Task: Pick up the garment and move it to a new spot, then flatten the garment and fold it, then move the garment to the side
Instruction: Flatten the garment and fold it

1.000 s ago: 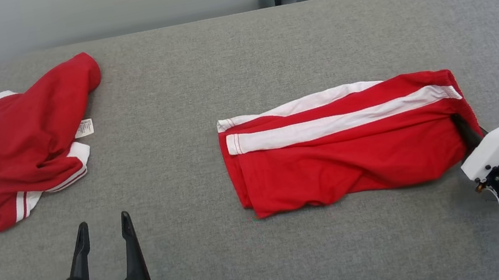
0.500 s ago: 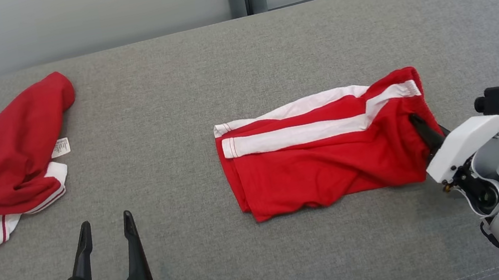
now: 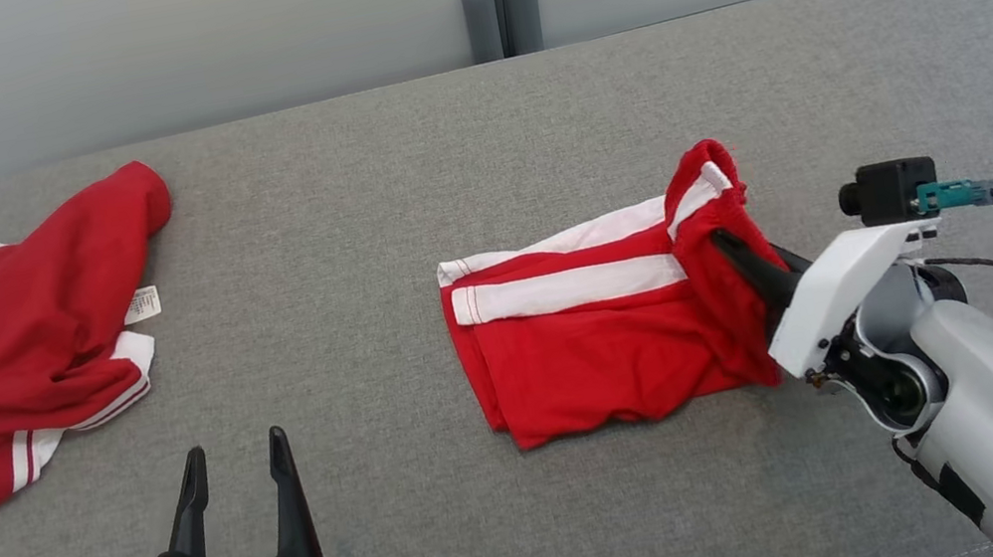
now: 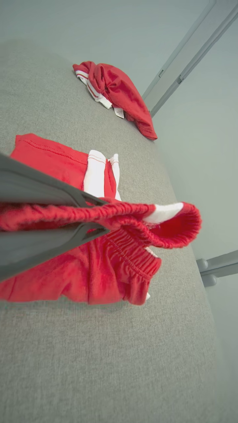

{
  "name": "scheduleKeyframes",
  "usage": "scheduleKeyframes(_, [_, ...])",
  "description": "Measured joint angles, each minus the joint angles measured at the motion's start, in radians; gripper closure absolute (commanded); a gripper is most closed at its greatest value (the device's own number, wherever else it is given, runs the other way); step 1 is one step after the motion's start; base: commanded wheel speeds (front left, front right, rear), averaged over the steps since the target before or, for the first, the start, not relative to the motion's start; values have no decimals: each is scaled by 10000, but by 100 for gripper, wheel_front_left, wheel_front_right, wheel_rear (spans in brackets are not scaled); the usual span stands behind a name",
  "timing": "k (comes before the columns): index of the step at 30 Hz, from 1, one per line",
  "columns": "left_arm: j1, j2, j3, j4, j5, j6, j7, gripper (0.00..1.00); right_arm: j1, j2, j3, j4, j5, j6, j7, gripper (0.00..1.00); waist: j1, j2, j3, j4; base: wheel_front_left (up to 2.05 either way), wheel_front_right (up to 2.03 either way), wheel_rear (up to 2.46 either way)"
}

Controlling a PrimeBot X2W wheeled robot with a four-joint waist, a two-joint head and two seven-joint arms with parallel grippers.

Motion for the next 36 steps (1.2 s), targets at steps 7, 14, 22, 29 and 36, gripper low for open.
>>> scheduleKeyframes(7, [0, 0, -224, 46, -84, 0, -2, 0, -282, 261, 644, 54, -48, 0, 345, 100, 0, 0, -142, 362, 0, 0, 0])
scheduleKeyframes(14, [1, 0, -332, 54, -244, 0, 0, 0, -504, 443, 915, 732, -244, 0, 704, 100, 0, 0, -156, 861, 0, 0, 0])
scheduleKeyframes(22, [-2, 0, -514, 86, -347, 0, 0, 0, -949, 477, 1287, 1390, -640, 0, 1022, 100, 0, 0, -25, 1502, 0, 0, 0])
scheduleKeyframes(29, [-5, 2, -497, 109, -351, 0, 0, 0, -1216, 577, 1751, 1944, -1135, -15, 1183, 78, 0, 0, 70, 1911, 0, 0, 0])
scheduleKeyframes(36, [-6, 0, -326, 148, -357, 2, 0, 0, -1472, 836, 2163, 2357, -1496, -10, 1260, 46, 0, 0, 71, 2049, 0, 0, 0])
